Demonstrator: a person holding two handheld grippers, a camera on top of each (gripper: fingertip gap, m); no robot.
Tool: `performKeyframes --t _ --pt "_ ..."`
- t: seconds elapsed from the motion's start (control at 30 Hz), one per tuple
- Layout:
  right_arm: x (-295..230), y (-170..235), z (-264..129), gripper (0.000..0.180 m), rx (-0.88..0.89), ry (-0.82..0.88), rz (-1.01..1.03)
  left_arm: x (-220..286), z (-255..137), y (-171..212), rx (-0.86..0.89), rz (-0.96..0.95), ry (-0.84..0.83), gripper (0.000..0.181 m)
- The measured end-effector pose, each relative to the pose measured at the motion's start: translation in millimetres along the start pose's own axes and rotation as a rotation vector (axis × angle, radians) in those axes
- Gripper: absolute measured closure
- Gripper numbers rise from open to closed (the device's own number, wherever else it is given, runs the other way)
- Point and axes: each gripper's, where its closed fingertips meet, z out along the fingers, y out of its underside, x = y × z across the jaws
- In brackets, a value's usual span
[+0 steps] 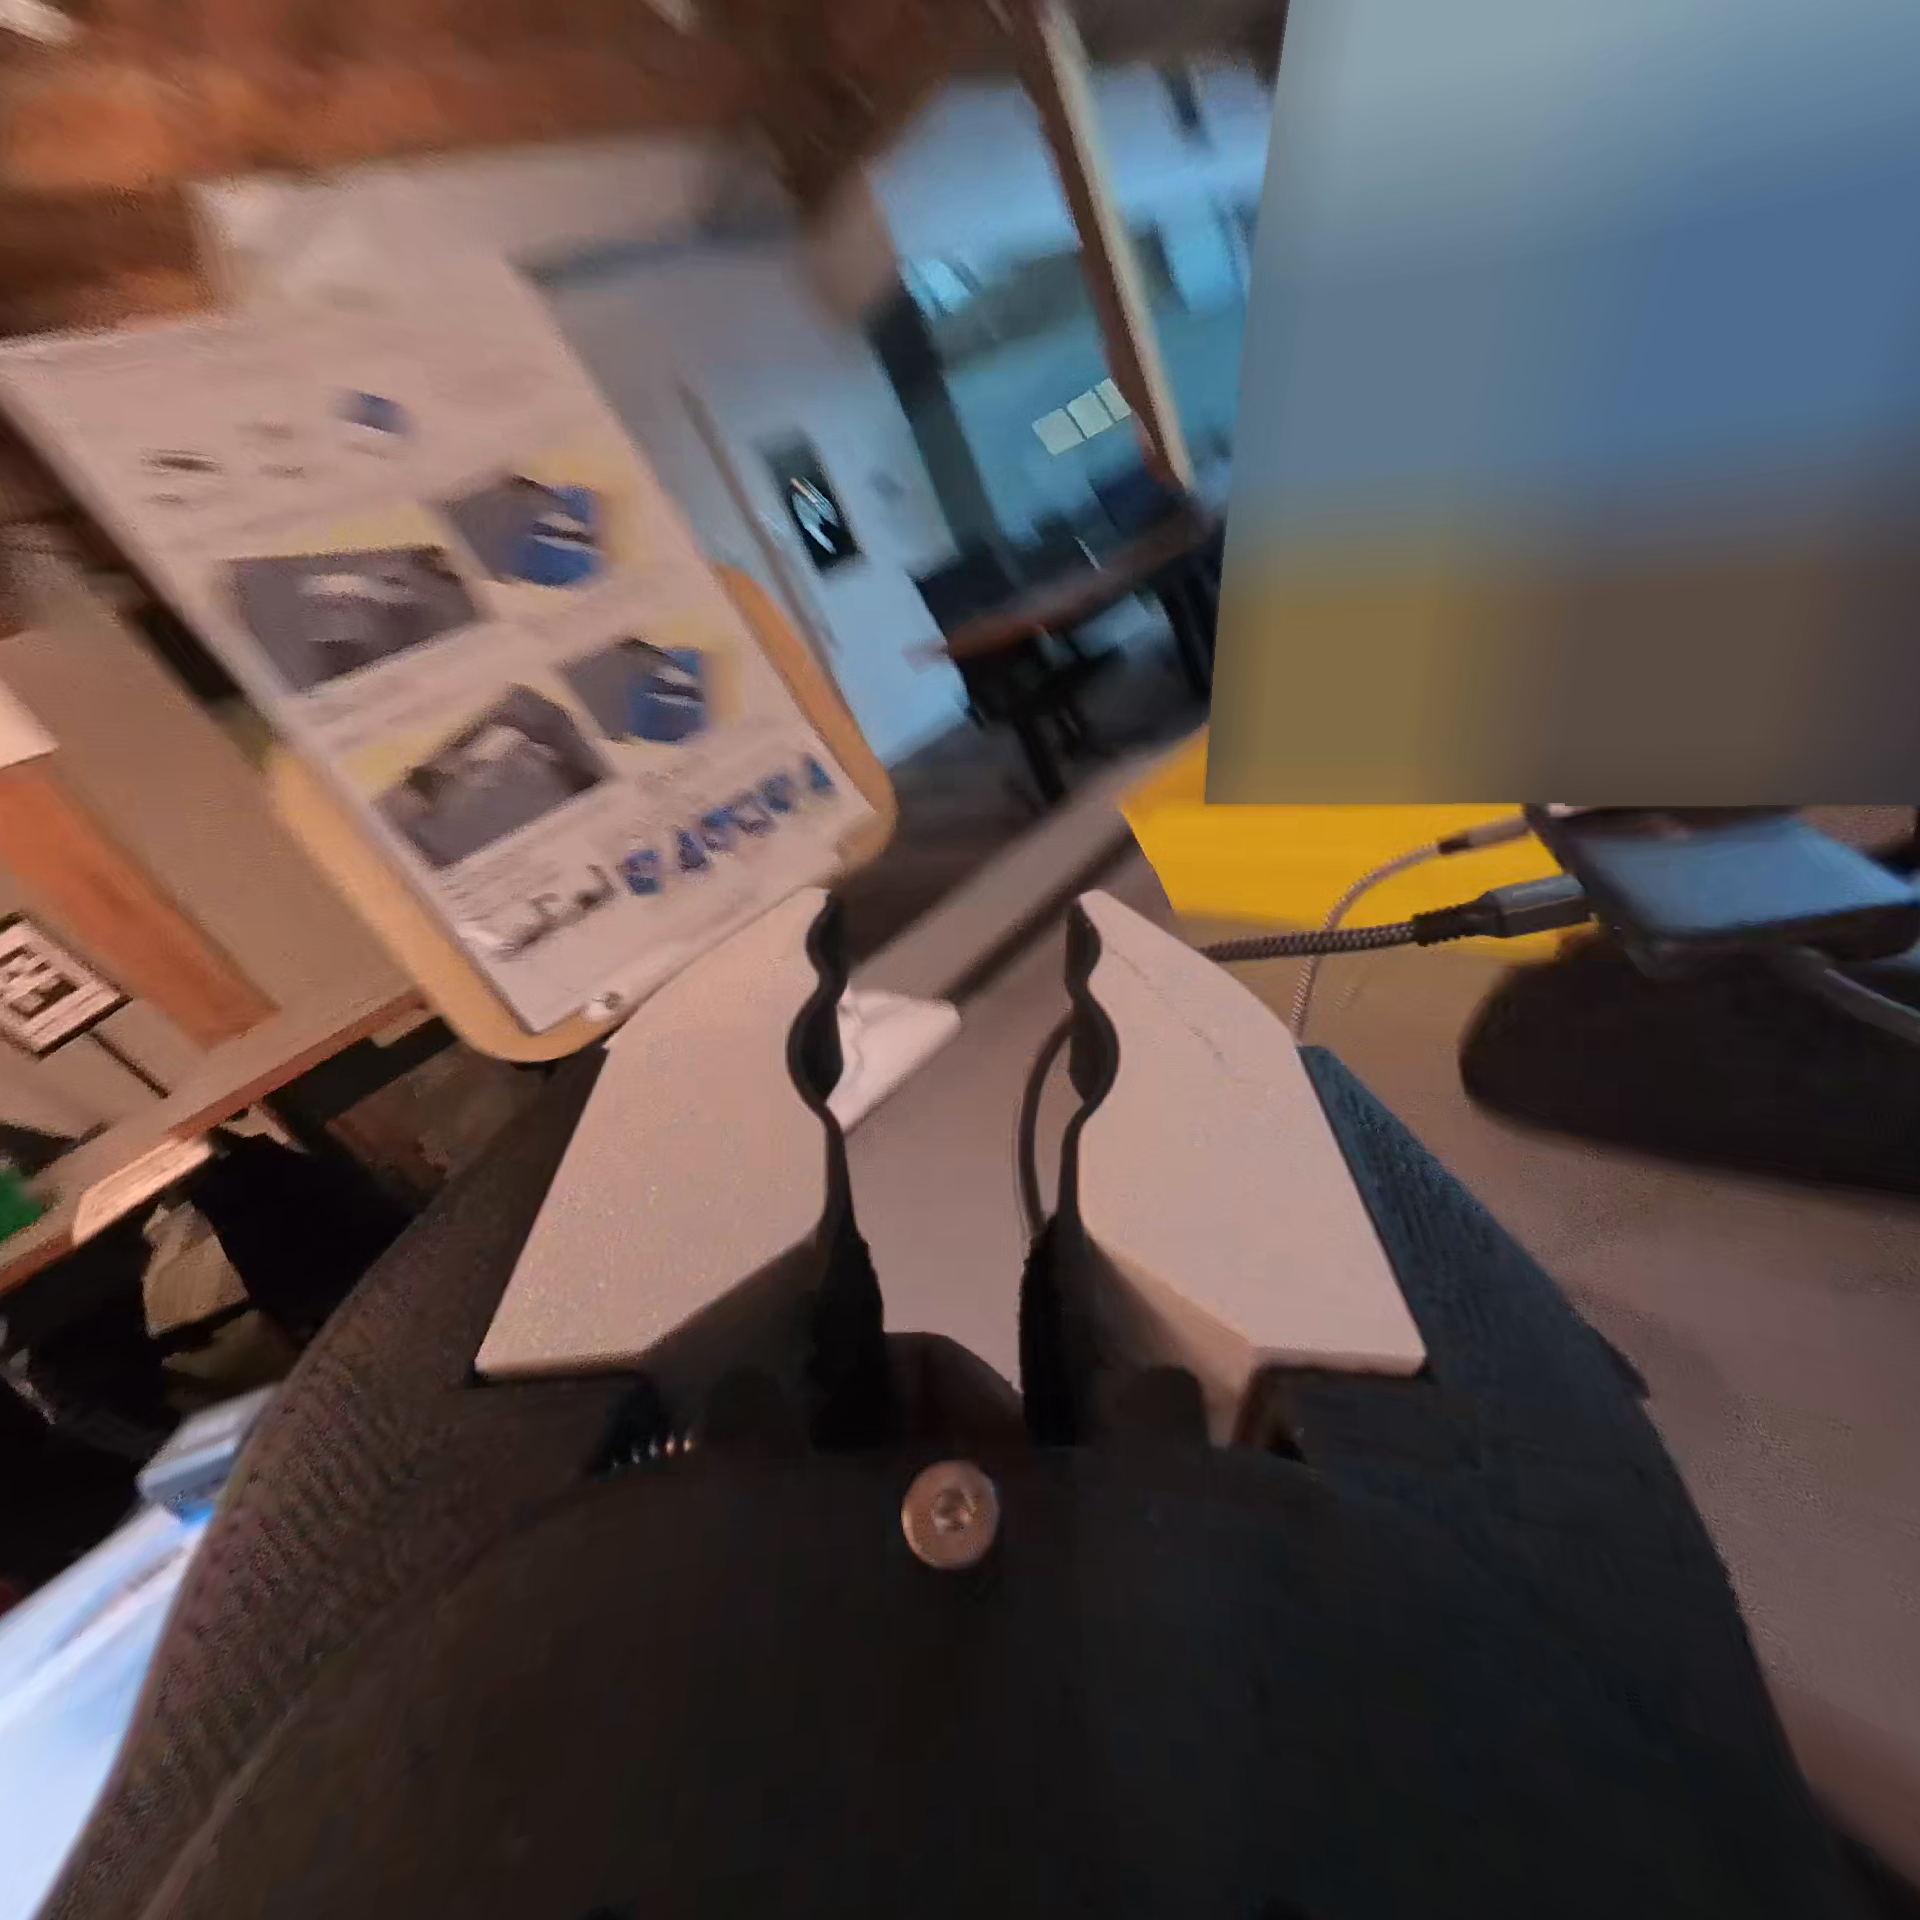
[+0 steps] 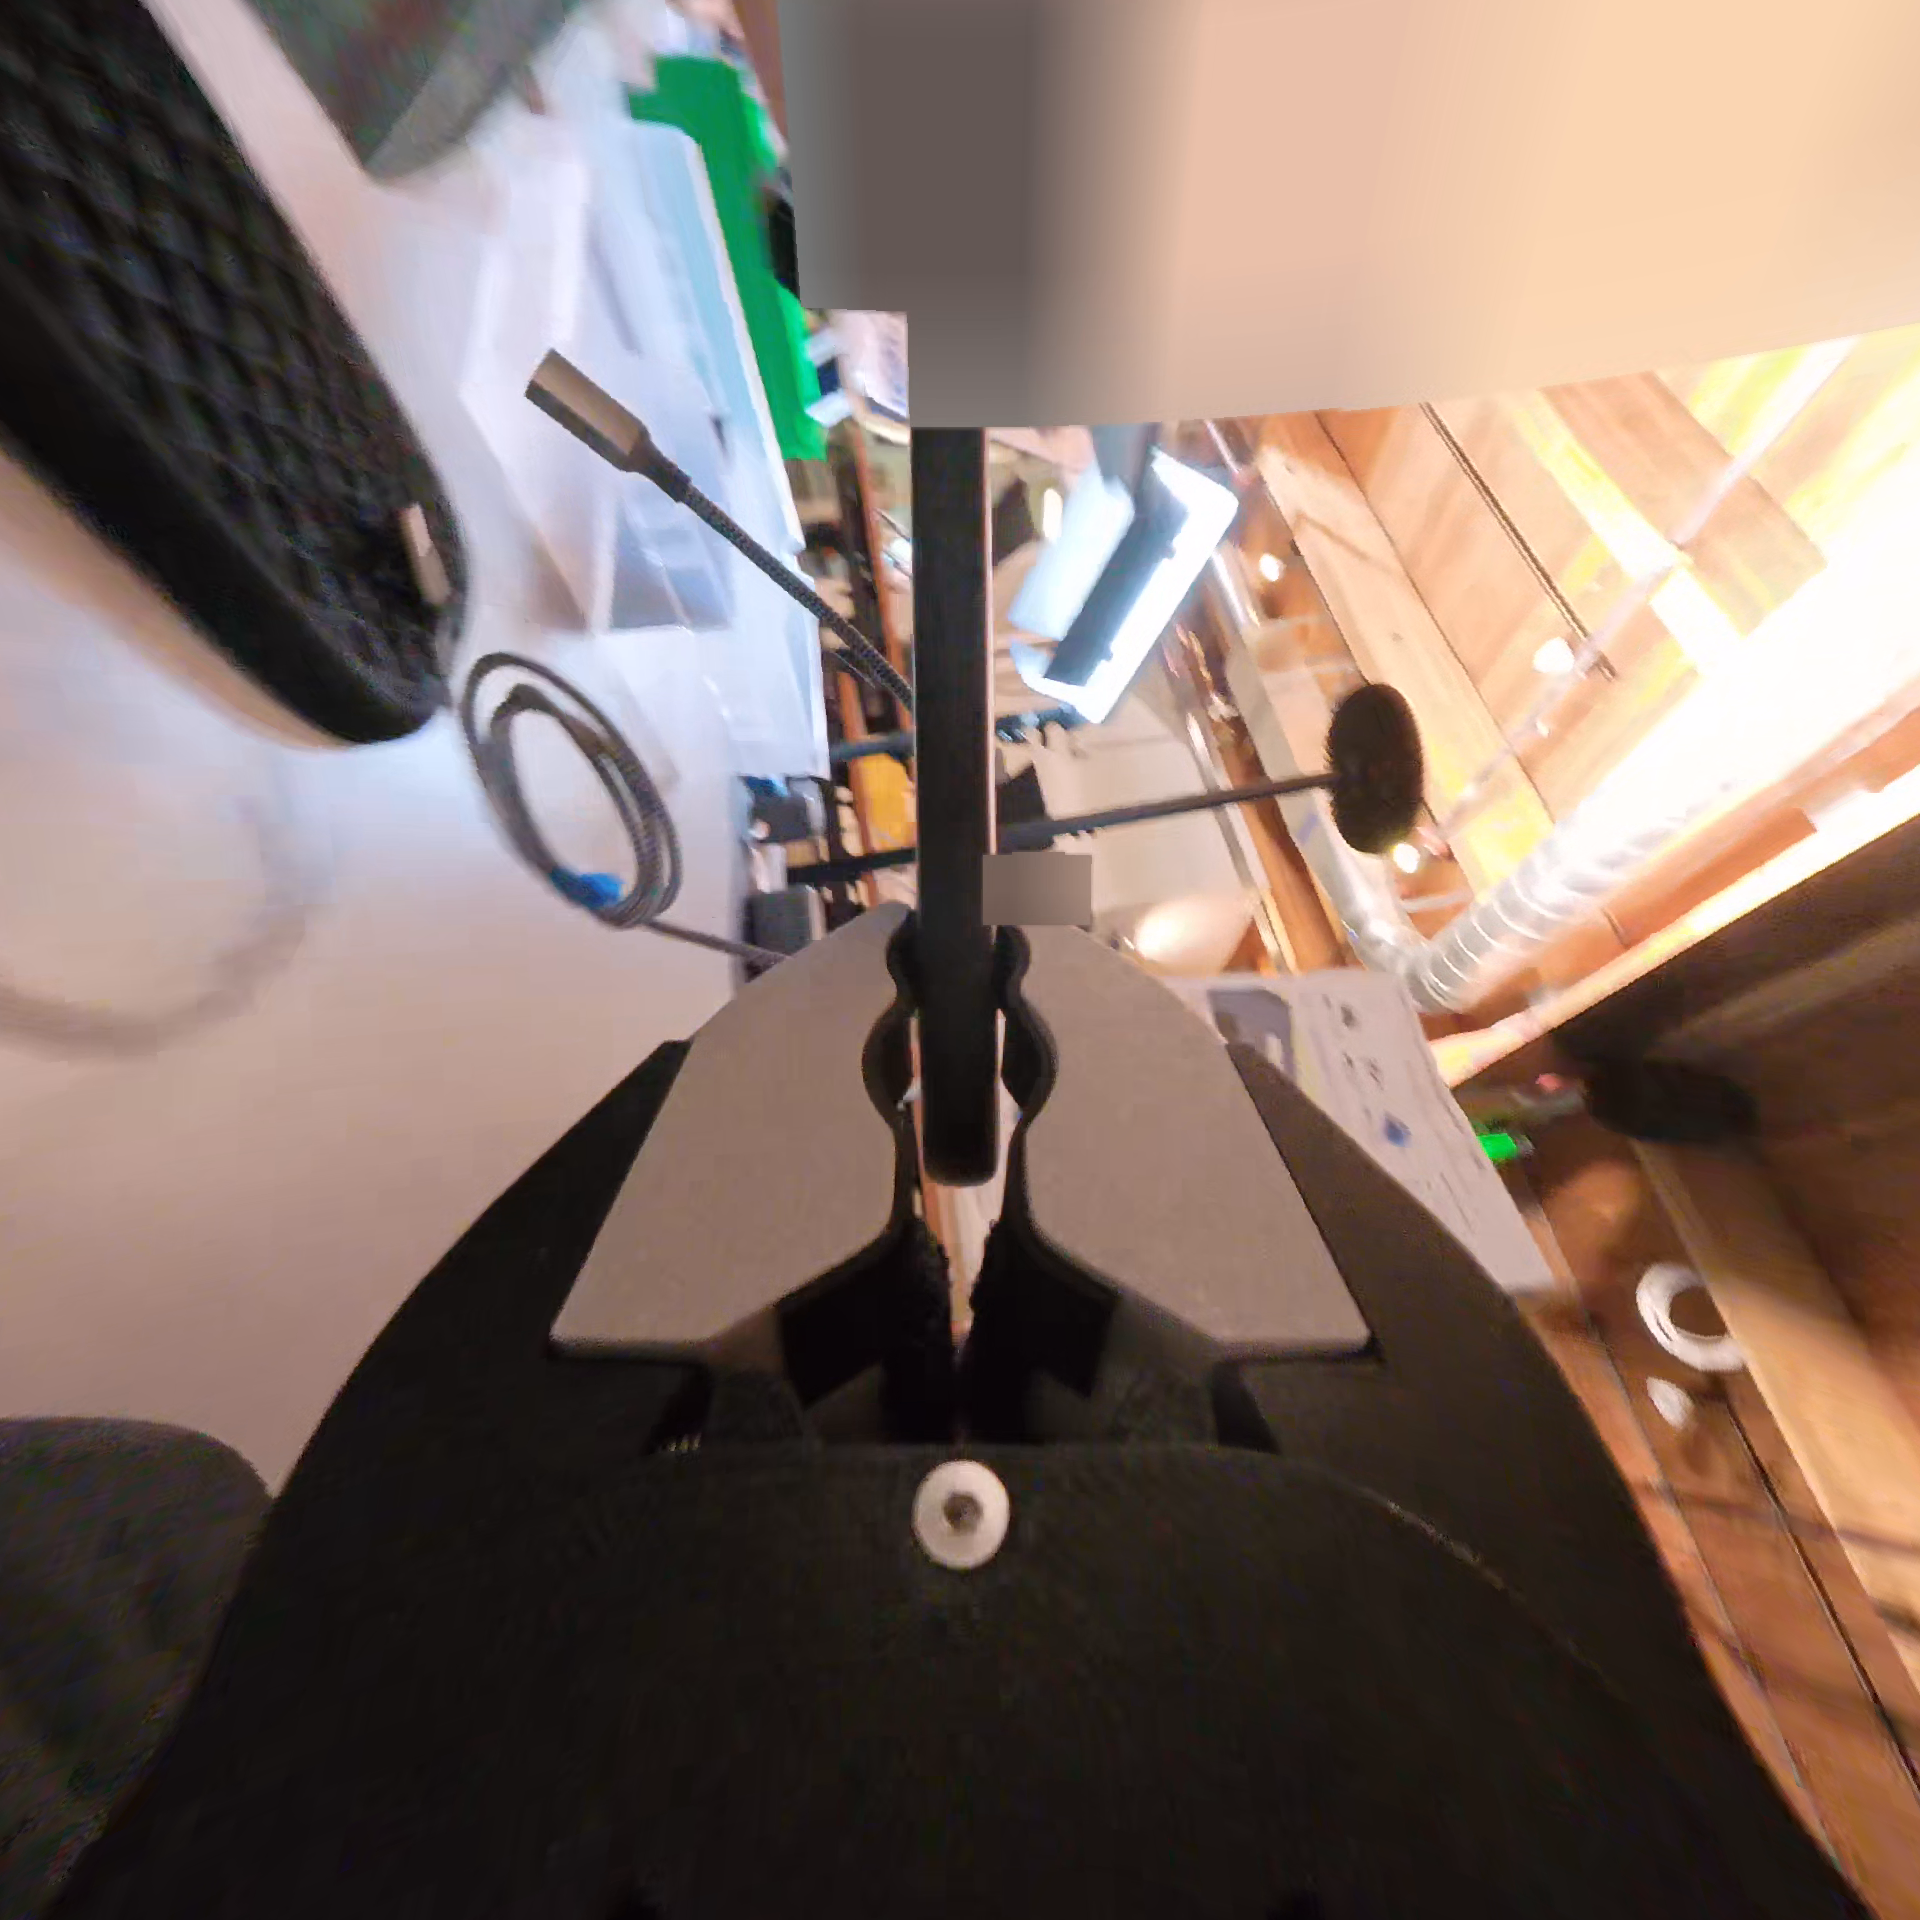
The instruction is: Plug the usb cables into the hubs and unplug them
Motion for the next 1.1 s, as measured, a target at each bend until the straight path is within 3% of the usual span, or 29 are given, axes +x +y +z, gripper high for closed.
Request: performKeyframes --t 0.13,0.23,0.33,0.43,0.53,0.63,0.77,0.93,1.1 --pt "63 40 -26 0.167 -0.143 0.215 0.062 -22 -48 -4 0.269 -0.246 -0.196 0.14" --pt "115 73 -60 0.167 -0.265 0.412 0.145 -39 -60 8 0.398 -0.274 -0.357 0.147" --pt "150 104 -99 0.167 -0.384 0.583 0.259 -43 -46 35 0.389 -0.364 -0.397 0.147" --pt "170 126 -134 0.167 -0.487 0.716 0.305 -19 -21 59 0.4 -0.419 -0.328 0.148" --pt "185 138 -159 0.167 -0.554 0.813 0.334 6 3 81 0.242 -0.331 -0.276 0.148" --pt "196 151 -174 0.167 -0.616 0.866 0.387 19 7 78 0.223 -0.122 -0.285 0.149" --pt "177 187 -185 0.167 -0.759 0.843 0.501 41 18 84 0.169 -0.14 -0.166 0.15" --pt "92 247 -193 0.167 -0.987 0.699 0.721 46 25 97 0.121 -0.338 -0.071 0.151" --pt "-1 290 -211 0.167 -1.322 0.413 0.983 43 26 104 0.1 -0.389 -0.072 0.151"
